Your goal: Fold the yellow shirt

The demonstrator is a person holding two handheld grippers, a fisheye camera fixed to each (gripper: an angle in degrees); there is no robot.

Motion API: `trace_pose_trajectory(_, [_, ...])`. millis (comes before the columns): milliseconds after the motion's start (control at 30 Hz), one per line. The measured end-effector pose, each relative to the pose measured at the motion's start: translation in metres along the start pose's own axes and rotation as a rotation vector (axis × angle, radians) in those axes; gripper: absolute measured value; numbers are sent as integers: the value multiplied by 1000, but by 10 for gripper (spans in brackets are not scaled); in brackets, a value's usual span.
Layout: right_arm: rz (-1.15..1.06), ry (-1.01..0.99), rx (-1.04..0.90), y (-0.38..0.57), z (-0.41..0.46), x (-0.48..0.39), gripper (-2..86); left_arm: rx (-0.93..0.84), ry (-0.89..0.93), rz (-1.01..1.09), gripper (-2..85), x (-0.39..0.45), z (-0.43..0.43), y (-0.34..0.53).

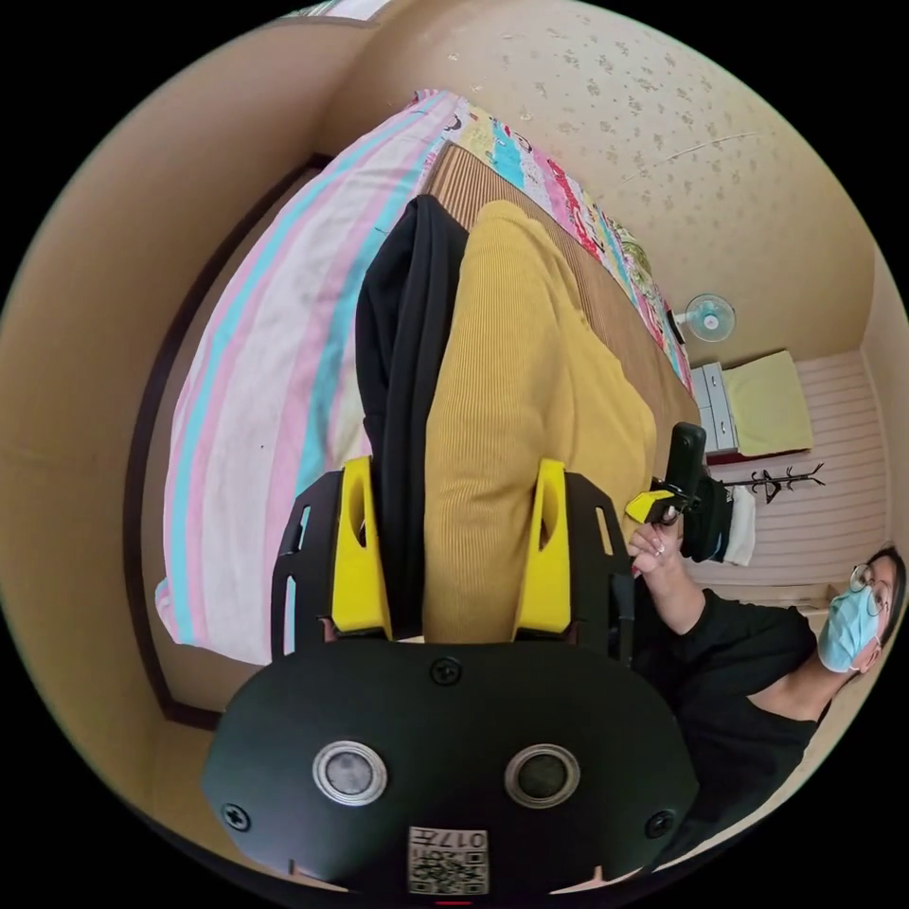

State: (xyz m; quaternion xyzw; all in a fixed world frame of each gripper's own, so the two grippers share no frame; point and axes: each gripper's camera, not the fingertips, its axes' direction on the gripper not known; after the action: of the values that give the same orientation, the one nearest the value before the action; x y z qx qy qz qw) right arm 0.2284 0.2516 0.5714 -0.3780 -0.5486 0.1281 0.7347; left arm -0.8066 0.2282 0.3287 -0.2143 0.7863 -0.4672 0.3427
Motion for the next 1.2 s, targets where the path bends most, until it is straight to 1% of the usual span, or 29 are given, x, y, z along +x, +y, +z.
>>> trace_pose_trajectory(100, [2,-8,8,2,-7,-15,135,-34,-44,27,222,5,14,-3])
trace_pose_trajectory(167, [-7,-4,8,1,-10,-28,132,-61,-112,54,218,14,28,-6])
trace_pose_trajectory(233, [-3,-10,17,0,-13,-37,132,-74,-128,62,214,14,41,-6])
trace_pose_trajectory(333, [-2,-8,39,0,-20,-54,130,-94,-107,93,191,10,61,-5])
trace_pose_trajectory(433, [25,-8,90,4,-27,-71,131,-102,-142,112,190,11,87,2])
trace_pose_trajectory(567, [40,-26,140,3,-39,-90,132,-88,-47,85,191,-26,127,16])
trace_pose_trajectory(733, [62,-23,174,-7,-44,-112,134,-61,-39,94,192,-48,170,28])
trace_pose_trajectory(833, [81,-16,207,-13,-45,-128,136,-59,-4,97,197,-68,200,36])
trace_pose_trajectory(900, [118,-9,214,-15,-44,-136,137,-33,11,58,209,-89,214,44])
trace_pose_trajectory(1000, [128,9,216,-12,-53,-153,127,104,45,-62,216,-133,224,76])
trace_pose_trajectory(1067, [97,24,222,-1,-75,-171,115,282,47,-117,207,-155,222,123])
trace_pose_trajectory(1100, [96,42,216,3,-81,-175,114,327,49,-132,204,-157,222,137])
trace_pose_trajectory(1167, [51,149,167,22,-102,-198,113,499,56,-109,227,-144,224,199])
trace_pose_trajectory(1200, [41,183,142,27,-106,-204,112,527,39,-87,232,-136,227,212])
